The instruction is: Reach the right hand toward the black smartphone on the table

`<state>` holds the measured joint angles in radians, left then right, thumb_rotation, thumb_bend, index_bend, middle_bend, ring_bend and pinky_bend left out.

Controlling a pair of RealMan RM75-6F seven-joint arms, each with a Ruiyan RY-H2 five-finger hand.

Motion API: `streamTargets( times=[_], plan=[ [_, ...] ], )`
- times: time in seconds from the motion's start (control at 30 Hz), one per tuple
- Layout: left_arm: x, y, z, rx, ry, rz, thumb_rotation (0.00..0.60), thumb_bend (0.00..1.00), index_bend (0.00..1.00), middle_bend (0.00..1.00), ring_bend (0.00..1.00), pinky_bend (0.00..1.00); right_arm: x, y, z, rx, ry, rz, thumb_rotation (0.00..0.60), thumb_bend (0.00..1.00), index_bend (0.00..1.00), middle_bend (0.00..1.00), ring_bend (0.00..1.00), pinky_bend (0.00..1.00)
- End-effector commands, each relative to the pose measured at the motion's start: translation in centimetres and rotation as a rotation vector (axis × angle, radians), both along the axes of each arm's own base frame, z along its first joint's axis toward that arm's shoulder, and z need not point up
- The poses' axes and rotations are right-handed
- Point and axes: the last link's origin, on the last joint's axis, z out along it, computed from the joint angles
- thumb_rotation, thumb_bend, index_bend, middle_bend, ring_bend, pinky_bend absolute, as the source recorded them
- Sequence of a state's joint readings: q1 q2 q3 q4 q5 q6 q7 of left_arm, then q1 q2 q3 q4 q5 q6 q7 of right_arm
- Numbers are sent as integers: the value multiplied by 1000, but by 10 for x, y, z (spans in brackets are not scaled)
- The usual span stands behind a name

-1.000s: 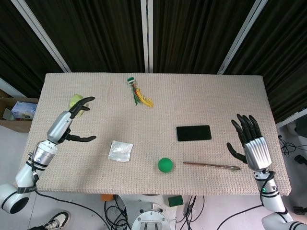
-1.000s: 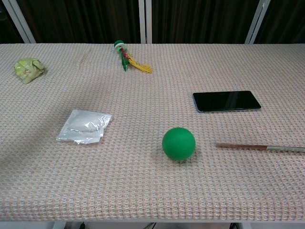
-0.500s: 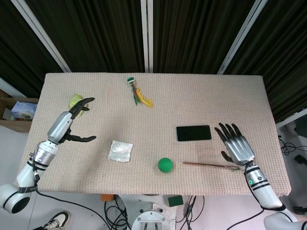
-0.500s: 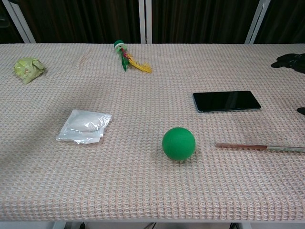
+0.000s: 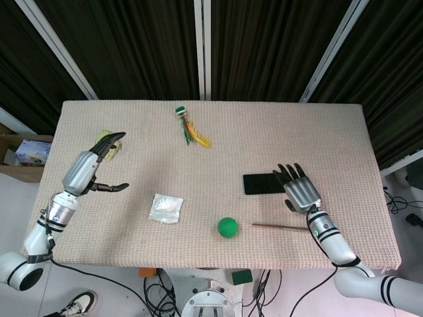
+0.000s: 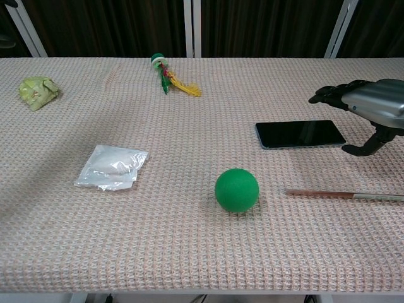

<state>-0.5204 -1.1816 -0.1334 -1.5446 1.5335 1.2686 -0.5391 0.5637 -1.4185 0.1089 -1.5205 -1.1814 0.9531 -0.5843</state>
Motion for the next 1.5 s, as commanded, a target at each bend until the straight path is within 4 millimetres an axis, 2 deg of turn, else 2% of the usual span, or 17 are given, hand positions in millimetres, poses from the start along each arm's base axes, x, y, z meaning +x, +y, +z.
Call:
streamTargets(
  times=[0.03, 0.33, 0.67, 0.97, 1.2, 1.5],
  plan=[
    [-4, 2, -2, 10, 16, 13, 600, 13, 76, 91, 78, 239, 1, -4, -6, 8, 4, -2, 595, 351, 0, 8, 0, 0],
    [-9, 3, -1, 1, 5, 28, 600, 14, 77, 91, 78, 239, 2, -9, -19, 36, -2, -20, 597, 350, 0, 25, 0, 0],
    [-12, 3, -4, -6, 4, 39, 600, 13, 84, 91, 78, 239, 6, -14, -30, 48, -2, -12, 597, 355, 0, 152, 0, 0],
    [-14, 4, -7, -15, 7, 42, 600, 13, 84, 91, 78, 239, 5, -16, -35, 41, -8, -12, 599, 360, 0, 174, 0, 0],
    [-18, 4, -10, -25, 9, 51, 600, 13, 84, 91, 78, 239, 6, -16, -38, 20, -33, 3, 600, 366, 0, 236, 0, 0],
    [-18, 6, -14, -32, 15, 45, 600, 13, 84, 91, 78, 240, 3, -18, -42, 31, -20, 1, 600, 376, 0, 241, 0, 0]
  ],
)
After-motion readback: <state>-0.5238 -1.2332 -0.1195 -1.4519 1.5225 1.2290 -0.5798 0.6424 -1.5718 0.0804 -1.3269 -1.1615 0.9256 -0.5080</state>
